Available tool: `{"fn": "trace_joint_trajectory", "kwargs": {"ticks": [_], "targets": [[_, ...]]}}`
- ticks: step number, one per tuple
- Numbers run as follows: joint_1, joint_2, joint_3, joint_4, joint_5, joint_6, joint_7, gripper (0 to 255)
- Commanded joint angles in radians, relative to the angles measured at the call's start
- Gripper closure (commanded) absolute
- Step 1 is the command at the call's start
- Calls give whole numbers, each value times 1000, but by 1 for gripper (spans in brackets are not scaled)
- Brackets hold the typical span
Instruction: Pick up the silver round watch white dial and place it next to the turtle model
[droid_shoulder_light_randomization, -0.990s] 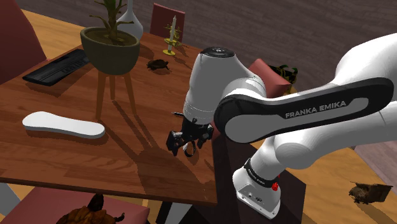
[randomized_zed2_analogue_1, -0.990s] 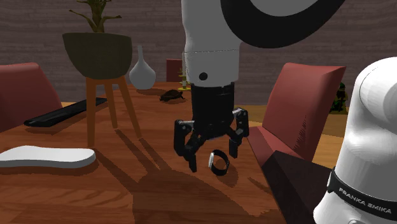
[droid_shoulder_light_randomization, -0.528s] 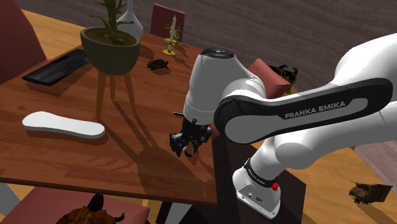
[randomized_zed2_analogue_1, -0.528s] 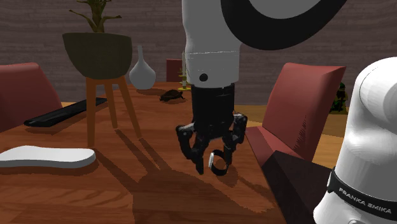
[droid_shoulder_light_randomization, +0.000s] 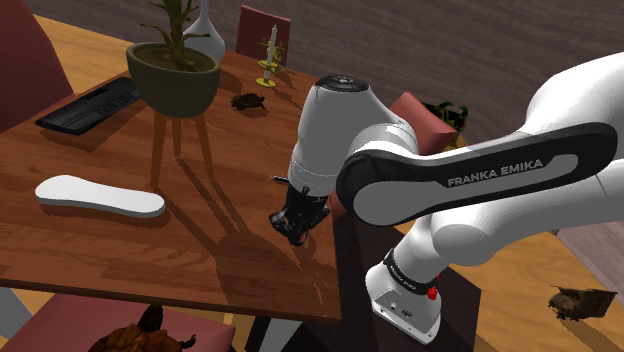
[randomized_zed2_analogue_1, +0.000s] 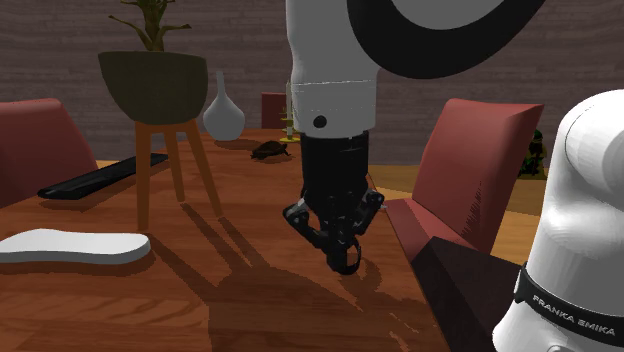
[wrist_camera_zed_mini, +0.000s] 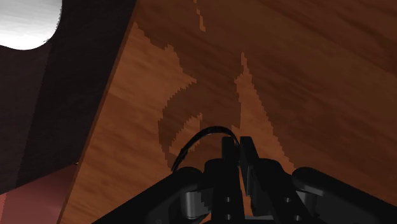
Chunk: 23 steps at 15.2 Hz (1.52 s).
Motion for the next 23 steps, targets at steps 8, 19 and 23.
{"fn": "trace_joint_trajectory", "kwargs": {"ticks": [8,19,23], "targets": [[4,-72,-46,54,-26,-126,-2,255],[-2,-140,-108,161,-71,-300,-1,255],[-6,-153,-128,205,-87,-358,0,255]]}}
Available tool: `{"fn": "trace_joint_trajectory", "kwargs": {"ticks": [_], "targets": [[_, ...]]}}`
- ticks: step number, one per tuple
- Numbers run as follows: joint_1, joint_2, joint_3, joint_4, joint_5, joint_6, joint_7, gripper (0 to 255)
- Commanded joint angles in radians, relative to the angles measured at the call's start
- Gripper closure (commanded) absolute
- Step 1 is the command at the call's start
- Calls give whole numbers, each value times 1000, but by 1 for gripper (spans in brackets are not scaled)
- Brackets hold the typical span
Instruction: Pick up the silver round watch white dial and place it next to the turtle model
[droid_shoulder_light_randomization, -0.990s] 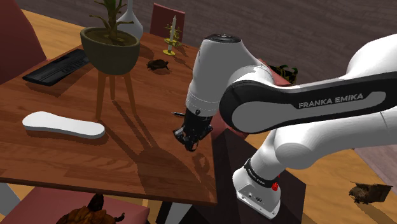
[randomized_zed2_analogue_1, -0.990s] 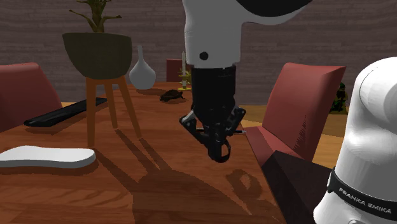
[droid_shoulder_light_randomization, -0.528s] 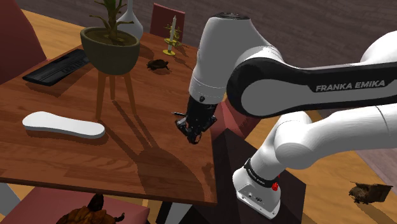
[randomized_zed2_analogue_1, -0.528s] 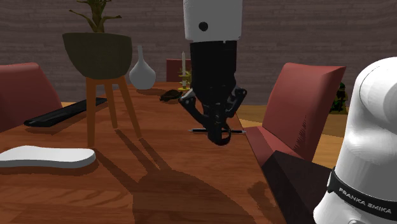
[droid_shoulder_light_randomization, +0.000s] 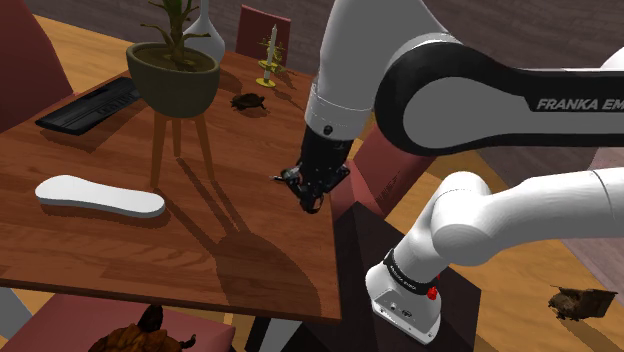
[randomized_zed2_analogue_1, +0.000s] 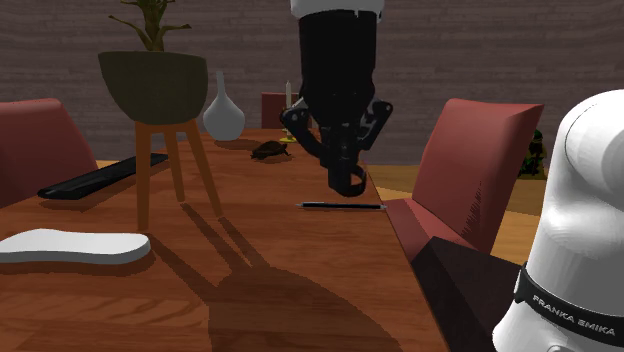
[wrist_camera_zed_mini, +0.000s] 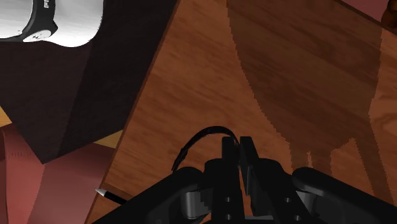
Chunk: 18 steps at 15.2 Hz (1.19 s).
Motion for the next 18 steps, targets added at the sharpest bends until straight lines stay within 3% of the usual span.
{"fn": "trace_joint_trajectory", "kwargs": {"ticks": [1,3,18], "targets": [[-3,-5,-10,24,-9,-29,0,255],[-5,-7,-16,39,-14,-47,0,255],[-250,444,-126,320,-244,103,-190,255]]}}
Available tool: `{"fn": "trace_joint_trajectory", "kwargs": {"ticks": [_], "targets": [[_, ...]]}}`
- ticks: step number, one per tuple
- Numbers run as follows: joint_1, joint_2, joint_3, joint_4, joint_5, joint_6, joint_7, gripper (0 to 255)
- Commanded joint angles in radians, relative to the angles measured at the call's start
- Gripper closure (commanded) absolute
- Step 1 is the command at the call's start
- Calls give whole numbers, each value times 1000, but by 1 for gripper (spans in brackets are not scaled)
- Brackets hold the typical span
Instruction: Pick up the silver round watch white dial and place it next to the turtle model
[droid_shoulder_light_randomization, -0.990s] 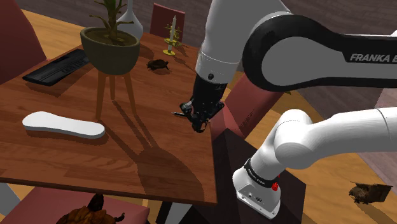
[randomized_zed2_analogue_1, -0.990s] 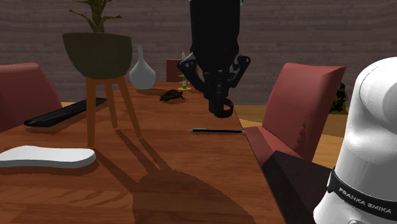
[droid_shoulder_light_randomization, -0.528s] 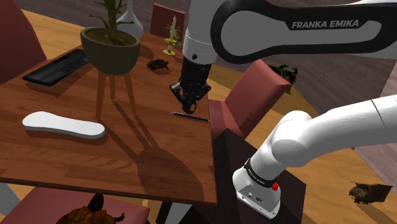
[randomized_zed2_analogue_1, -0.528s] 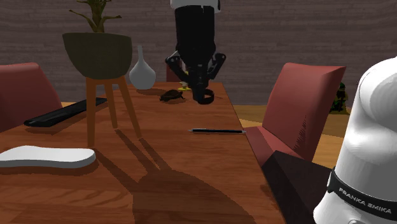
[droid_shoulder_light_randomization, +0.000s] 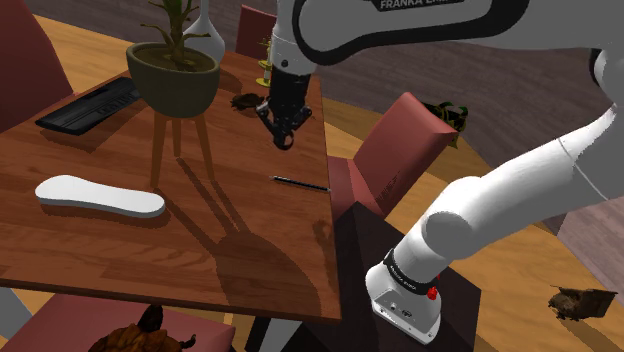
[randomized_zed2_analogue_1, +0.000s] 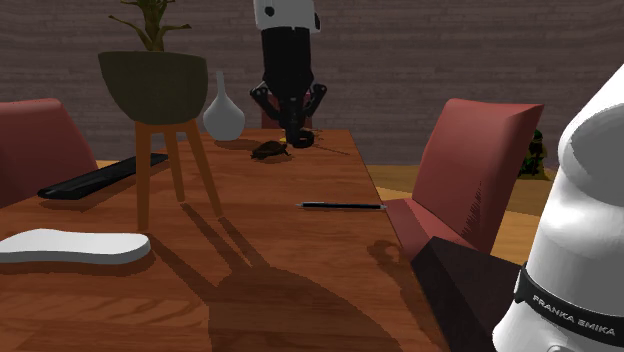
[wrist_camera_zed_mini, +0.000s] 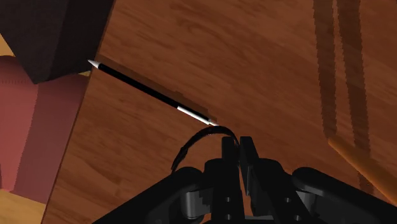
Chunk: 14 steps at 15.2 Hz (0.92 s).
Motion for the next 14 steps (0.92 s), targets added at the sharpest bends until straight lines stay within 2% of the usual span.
{"fn": "trace_joint_trajectory", "kwargs": {"ticks": [1,8,14], "targets": [[-25,78,-5,62,-32,13,-9,255],[-88,313,-36,290,-129,9,-47,255],[-113,525,-61,536,-203,-37,-74,255]]}}
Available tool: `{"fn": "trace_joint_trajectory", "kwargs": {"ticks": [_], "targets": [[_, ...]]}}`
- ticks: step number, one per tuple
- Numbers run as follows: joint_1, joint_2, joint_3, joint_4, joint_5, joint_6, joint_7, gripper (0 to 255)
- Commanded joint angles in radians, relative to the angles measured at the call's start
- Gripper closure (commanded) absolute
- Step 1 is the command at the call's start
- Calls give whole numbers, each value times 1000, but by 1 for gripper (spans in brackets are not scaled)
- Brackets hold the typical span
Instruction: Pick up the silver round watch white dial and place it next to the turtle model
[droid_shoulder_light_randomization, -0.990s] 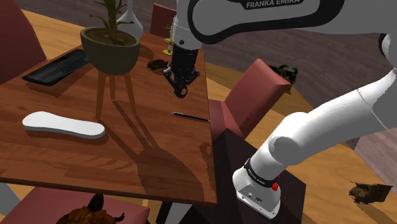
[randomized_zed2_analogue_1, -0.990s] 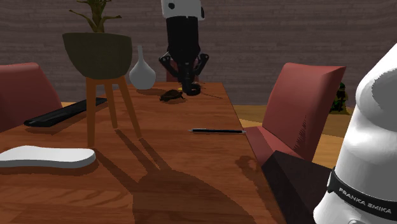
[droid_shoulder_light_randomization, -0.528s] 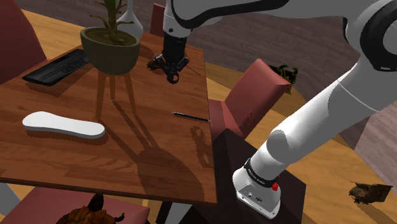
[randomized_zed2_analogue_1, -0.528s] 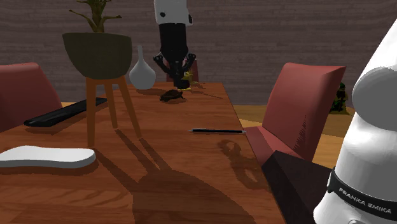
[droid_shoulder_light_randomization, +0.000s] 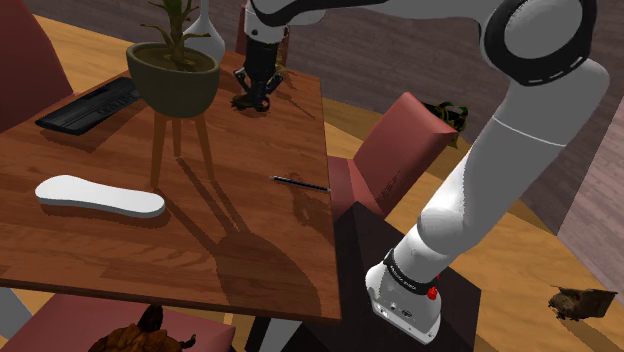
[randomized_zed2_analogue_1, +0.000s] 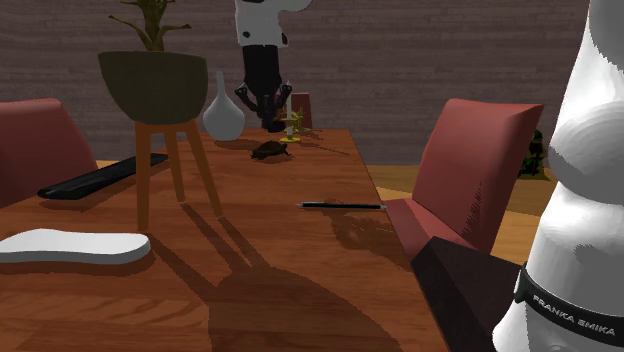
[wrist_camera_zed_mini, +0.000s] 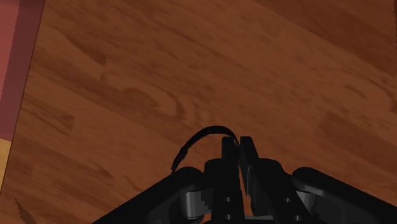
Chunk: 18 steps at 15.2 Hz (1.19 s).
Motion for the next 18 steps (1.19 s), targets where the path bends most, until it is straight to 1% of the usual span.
{"fn": "trace_joint_trajectory", "kwargs": {"ticks": [1,4,7,9,12,18], "targets": [[-3,79,-8,97,-26,-22,-6,255],[-4,193,-22,251,-58,-65,-22,255],[3,318,-36,430,-87,-123,-41,255],[12,411,-46,572,-105,-173,-57,255],[36,570,-64,829,-131,-270,-85,255],[26,560,-64,732,-130,-183,-77,255]]}}
